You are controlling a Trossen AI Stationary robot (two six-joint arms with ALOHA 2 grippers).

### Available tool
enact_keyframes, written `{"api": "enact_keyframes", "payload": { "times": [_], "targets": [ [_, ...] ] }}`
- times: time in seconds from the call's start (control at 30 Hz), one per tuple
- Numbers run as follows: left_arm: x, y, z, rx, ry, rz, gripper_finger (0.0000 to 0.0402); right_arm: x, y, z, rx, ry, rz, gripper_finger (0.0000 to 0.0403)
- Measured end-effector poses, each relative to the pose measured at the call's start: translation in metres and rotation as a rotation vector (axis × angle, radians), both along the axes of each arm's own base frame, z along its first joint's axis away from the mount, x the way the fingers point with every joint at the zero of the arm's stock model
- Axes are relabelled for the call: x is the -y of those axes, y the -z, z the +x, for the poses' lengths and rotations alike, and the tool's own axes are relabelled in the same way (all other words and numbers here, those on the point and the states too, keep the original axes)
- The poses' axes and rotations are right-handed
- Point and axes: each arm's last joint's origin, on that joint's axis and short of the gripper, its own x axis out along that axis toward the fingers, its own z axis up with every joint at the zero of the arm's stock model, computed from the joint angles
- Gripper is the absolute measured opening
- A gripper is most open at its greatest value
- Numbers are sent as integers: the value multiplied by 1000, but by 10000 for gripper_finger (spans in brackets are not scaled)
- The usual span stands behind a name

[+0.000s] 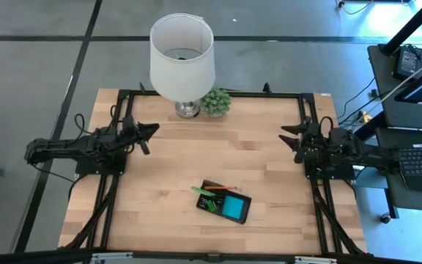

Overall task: Pick and place office supplies into organizer
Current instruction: Return to Home Position

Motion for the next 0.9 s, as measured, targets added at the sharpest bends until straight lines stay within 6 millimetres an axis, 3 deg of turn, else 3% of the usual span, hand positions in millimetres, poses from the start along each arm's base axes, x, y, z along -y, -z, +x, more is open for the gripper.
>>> {"api": "enact_keyframes", "payload": {
  "times": [0.33,0.53,0.67,0.9],
  "targets": [
    [-1,16,-3,10,-38,3,31,1,6,1,-35,17,4,193],
    [-1,17,-4,-1,-60,5,31,2,39,17,14,17,3,193],
    [-1,18,-4,-10,-61,8,31,2,39,20,124,17,-36,193],
    [-1,27,-4,-132,-58,35,31,2,43,21,95,17,-53,193]
  ]
}}
